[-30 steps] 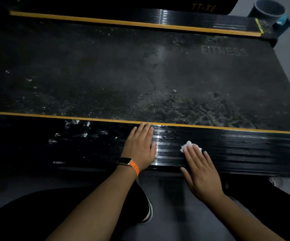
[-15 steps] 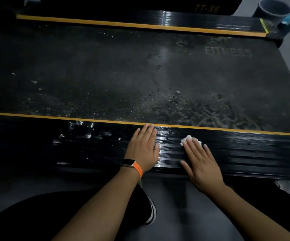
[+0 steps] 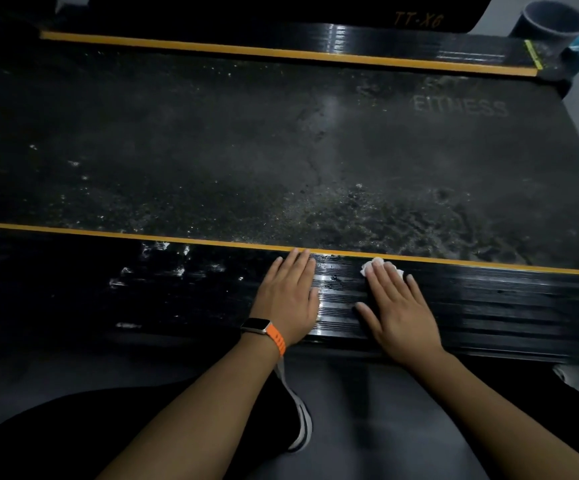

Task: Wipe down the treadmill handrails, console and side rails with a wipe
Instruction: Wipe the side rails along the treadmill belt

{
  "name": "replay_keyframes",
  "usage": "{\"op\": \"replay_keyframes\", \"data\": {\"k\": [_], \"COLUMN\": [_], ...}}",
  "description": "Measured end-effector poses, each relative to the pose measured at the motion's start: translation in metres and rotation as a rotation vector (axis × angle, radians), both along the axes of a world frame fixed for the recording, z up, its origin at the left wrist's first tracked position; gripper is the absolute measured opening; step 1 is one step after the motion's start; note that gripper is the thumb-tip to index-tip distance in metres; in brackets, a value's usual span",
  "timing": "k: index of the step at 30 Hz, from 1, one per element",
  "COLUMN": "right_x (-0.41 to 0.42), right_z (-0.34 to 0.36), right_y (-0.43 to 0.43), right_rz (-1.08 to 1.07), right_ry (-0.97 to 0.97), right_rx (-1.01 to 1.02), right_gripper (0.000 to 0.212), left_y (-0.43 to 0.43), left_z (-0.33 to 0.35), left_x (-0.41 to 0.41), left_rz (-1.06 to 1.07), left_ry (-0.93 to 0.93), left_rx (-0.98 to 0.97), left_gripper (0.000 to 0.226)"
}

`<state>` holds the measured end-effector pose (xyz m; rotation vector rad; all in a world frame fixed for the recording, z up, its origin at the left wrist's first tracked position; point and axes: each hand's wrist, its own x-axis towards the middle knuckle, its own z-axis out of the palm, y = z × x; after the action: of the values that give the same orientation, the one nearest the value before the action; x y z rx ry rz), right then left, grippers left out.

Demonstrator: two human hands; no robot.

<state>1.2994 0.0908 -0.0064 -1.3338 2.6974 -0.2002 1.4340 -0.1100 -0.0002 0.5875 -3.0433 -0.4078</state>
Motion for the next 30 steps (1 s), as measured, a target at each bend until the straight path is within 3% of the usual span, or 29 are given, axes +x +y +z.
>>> {"op": "replay_keyframes", "data": {"k": [6, 11, 15, 21, 25, 30], "right_x": [0.015, -0.002, 0.005, 0.045, 0.031, 0.033], "right_z": [0.003, 0.005, 0.007, 0.005, -0.001, -0.004], "right_y": [-0.047, -0.021, -0.021, -0.082, -0.051, -0.023], "right_rz": [0.132, 0.122, 0.019, 0.156, 0.198, 0.099], "right_ry": [-0.064, -0.032, -0.061, -0.076, -0.005, 0.020], "right_rx": [0.033, 0.072, 0.110, 0.083, 0.069, 0.036], "right_gripper": [0.085, 0.086, 0.093, 0.092, 0.085, 0.085], "left_y": [-0.005, -0.034, -0.053, -0.049, -0.048, -0.048], "left_z": [0.006, 0.006, 0.002, 0.000, 0.001, 0.000], "left_x": [0.001, 0.024, 0.042, 0.041, 0.040, 0.040], "left_rz": [-0.032, -0.013, 0.033, 0.043, 0.042, 0.049], "left_ry": [-0.020, -0.042, -0.030, 0.035, 0.027, 0.026], "left_rx": [0.027, 0.007, -0.008, -0.038, -0.043, -0.051], "left_gripper": [0.071, 0.074, 0.071, 0.062, 0.063, 0.064]}}
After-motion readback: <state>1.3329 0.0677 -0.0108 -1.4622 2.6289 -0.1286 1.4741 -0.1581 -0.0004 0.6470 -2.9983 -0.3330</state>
